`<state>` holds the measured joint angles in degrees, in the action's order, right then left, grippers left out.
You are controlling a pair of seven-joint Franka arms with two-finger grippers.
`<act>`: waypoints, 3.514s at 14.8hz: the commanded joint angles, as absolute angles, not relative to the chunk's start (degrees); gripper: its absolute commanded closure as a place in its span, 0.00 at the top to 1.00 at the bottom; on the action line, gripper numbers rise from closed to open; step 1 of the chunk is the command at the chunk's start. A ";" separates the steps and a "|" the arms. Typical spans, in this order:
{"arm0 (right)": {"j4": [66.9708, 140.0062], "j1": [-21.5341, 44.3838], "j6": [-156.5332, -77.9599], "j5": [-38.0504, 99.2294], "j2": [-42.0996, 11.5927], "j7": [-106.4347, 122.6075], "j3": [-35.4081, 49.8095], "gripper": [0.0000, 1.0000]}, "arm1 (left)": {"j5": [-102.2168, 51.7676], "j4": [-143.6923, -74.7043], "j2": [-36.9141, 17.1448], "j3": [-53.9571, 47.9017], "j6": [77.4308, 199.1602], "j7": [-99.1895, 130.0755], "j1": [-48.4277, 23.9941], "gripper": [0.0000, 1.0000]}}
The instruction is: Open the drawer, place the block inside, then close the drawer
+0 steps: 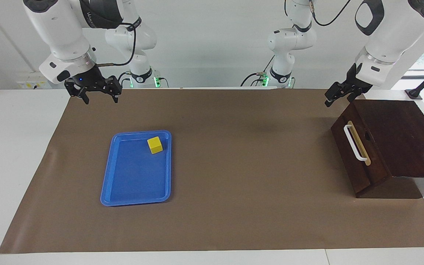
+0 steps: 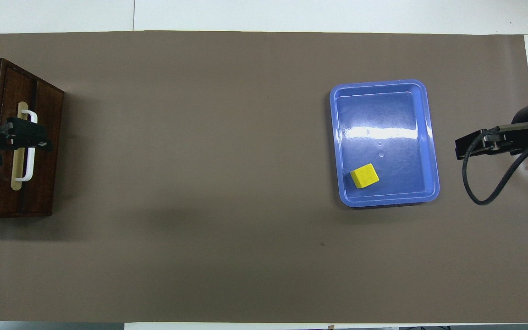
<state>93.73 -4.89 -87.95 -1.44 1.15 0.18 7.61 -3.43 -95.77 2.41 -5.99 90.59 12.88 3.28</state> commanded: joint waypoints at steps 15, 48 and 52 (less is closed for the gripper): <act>94.30 -5.89 -88.07 0.53 1.93 1.15 7.82 1.00 | 7.19 -105.11 1.24 -5.89 105.53 4.49 3.51 1.00; 99.41 -12.04 -94.39 37.44 -29.26 -46.23 7.47 1.00 | 22.68 -111.97 -12.04 -6.15 130.17 18.52 -7.01 1.00; 99.49 -12.04 -93.43 37.27 -30.76 -46.14 7.56 1.00 | 20.49 -112.06 -11.95 -6.33 129.11 21.53 -10.02 1.00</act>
<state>100.80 -11.90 -94.56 36.19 -29.59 -44.85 7.32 22.17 -112.60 -11.82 -6.99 129.62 21.42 -9.39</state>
